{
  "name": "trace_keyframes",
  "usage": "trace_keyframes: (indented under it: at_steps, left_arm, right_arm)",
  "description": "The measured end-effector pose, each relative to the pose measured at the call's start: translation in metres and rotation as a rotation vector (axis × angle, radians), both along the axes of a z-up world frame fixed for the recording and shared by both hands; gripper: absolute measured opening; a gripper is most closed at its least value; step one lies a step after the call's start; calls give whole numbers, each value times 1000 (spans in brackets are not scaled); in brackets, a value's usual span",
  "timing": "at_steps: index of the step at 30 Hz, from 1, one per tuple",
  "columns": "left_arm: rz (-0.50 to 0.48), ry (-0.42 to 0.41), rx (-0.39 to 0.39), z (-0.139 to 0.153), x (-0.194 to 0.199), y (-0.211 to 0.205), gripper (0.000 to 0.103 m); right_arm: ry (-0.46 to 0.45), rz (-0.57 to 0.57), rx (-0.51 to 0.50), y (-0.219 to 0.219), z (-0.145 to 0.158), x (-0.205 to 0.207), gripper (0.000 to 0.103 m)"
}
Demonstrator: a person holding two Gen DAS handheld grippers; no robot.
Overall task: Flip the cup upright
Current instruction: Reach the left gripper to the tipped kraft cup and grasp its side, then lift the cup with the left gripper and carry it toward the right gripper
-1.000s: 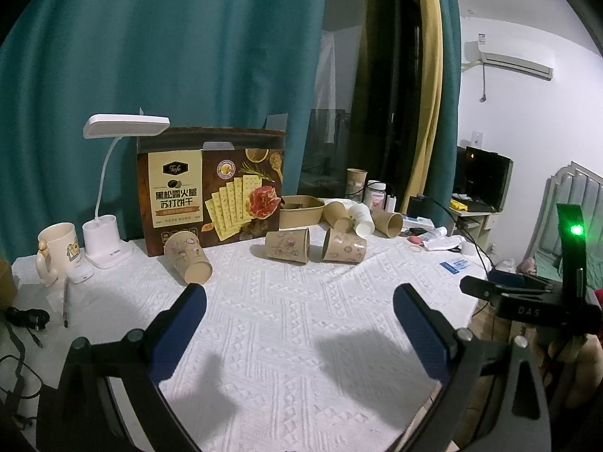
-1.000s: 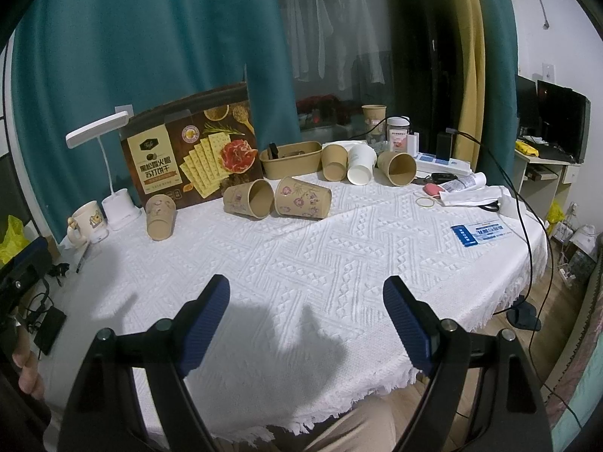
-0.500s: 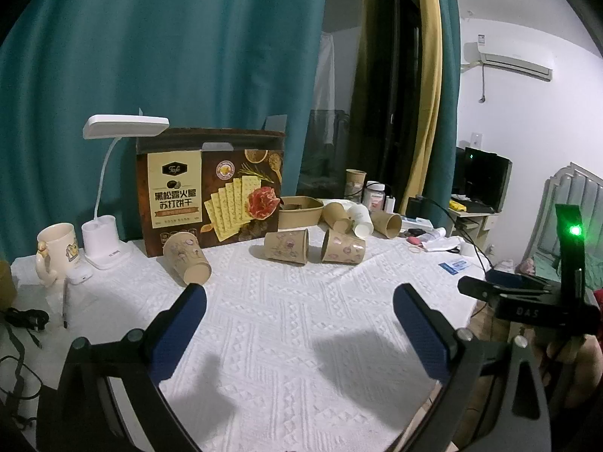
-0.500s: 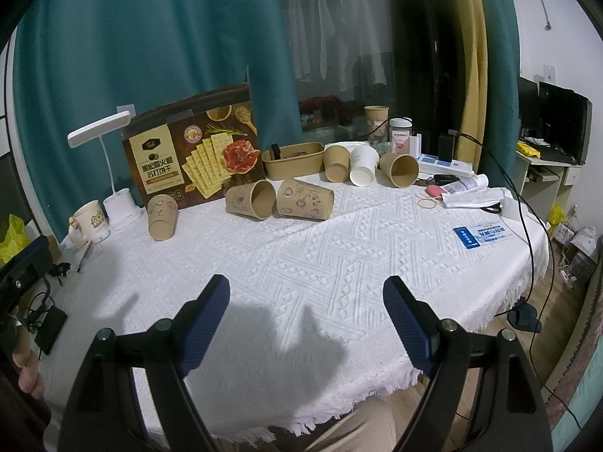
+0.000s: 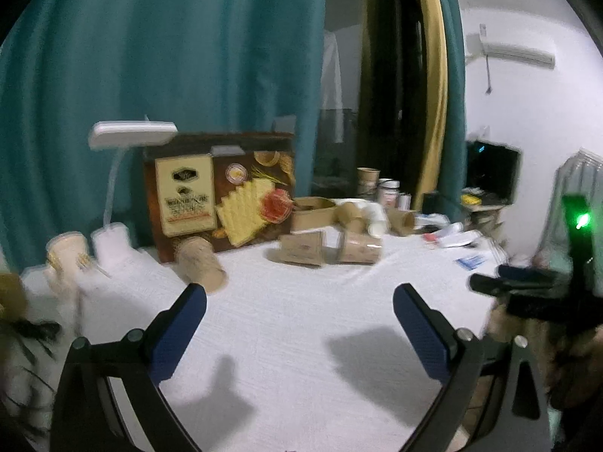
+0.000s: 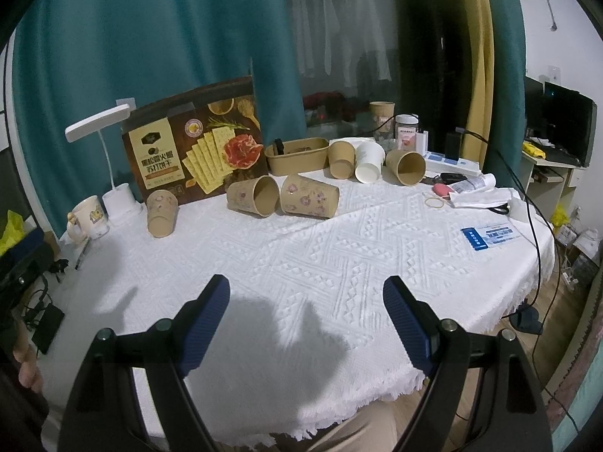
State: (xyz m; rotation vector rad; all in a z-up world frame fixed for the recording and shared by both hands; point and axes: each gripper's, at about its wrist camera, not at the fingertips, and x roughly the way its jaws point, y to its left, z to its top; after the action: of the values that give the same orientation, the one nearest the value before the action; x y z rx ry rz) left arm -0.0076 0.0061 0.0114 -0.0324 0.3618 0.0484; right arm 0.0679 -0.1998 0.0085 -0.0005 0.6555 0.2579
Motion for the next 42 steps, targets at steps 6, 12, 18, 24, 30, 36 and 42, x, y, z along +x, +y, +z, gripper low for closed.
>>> trace_keyframes:
  at_steps: [6, 12, 18, 24, 30, 36, 42]
  left_arm:
    - [47, 72, -2, -11, 32, 25, 100]
    - [93, 232, -40, -27, 101, 72, 103]
    - [161, 306, 9, -33, 164, 102, 103]
    - [191, 409, -66, -61, 229, 126, 103]
    - [249, 483, -122, -91, 264, 147, 103]
    - [287, 521, -145, -112, 276, 163, 102]
    - [256, 547, -233, -124, 278, 170, 73]
  right_arm:
    - [36, -1, -28, 4, -14, 31, 82]
    - [77, 3, -77, 8, -28, 82, 82]
    - [92, 21, -97, 16, -36, 129, 82]
    - [109, 34, -82, 19, -45, 161, 82]
    - [125, 30, -53, 14, -53, 174, 82]
    - [143, 19, -29, 7, -61, 175, 82]
    - [155, 30, 18, 4, -60, 169, 82]
